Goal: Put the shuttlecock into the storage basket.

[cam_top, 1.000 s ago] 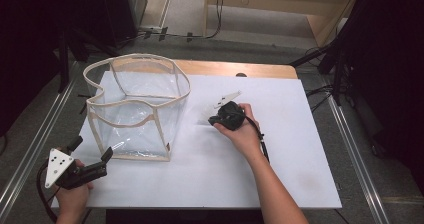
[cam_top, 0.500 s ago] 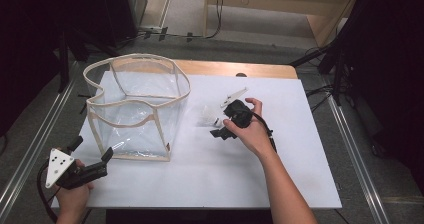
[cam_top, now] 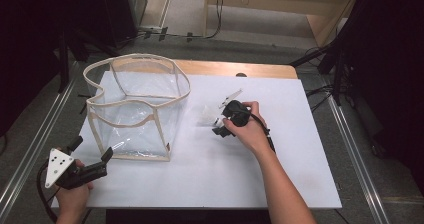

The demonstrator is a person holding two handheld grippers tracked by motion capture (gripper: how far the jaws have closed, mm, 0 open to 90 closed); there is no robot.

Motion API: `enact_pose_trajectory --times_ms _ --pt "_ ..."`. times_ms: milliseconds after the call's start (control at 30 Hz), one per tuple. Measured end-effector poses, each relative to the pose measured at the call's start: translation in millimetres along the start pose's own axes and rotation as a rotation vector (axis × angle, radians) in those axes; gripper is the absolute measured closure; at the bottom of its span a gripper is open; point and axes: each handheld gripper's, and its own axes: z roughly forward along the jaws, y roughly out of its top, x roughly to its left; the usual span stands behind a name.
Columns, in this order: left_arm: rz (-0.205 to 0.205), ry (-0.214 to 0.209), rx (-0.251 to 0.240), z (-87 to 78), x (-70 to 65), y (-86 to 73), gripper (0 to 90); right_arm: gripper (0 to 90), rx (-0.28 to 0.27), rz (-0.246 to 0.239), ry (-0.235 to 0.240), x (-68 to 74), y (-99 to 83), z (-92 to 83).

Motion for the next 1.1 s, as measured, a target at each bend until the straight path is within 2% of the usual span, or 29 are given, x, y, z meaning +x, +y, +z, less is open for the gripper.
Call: enact_pose_trajectory --times_ms 133,400,733,900,1100 --pt "0.001 0.001 0.001 -0.1 0.0 0.0 0.3 22.0 0.009 0.003 -0.002 -1.0 0.8 2.3" --pt "0.001 0.000 0.000 0.0 0.0 0.0 0.3 33.2 0.024 0.023 -0.003 -2.8 1.1 7.5" --pt "-0.003 -0.001 -0.001 0.0 0.2 0.0 0.3 51.0 0.043 0.006 -0.039 -0.5 4.4 14.2" --pt "-0.003 0.000 -0.001 0.1 0.2 0.0 0.3 61.5 0.038 -0.009 -0.037 1.4 5.2 16.0" --pt "-0.005 0.000 -0.001 0.1 0.3 0.0 0.3 62.3 0.040 0.006 -0.048 0.8 5.8 15.4"
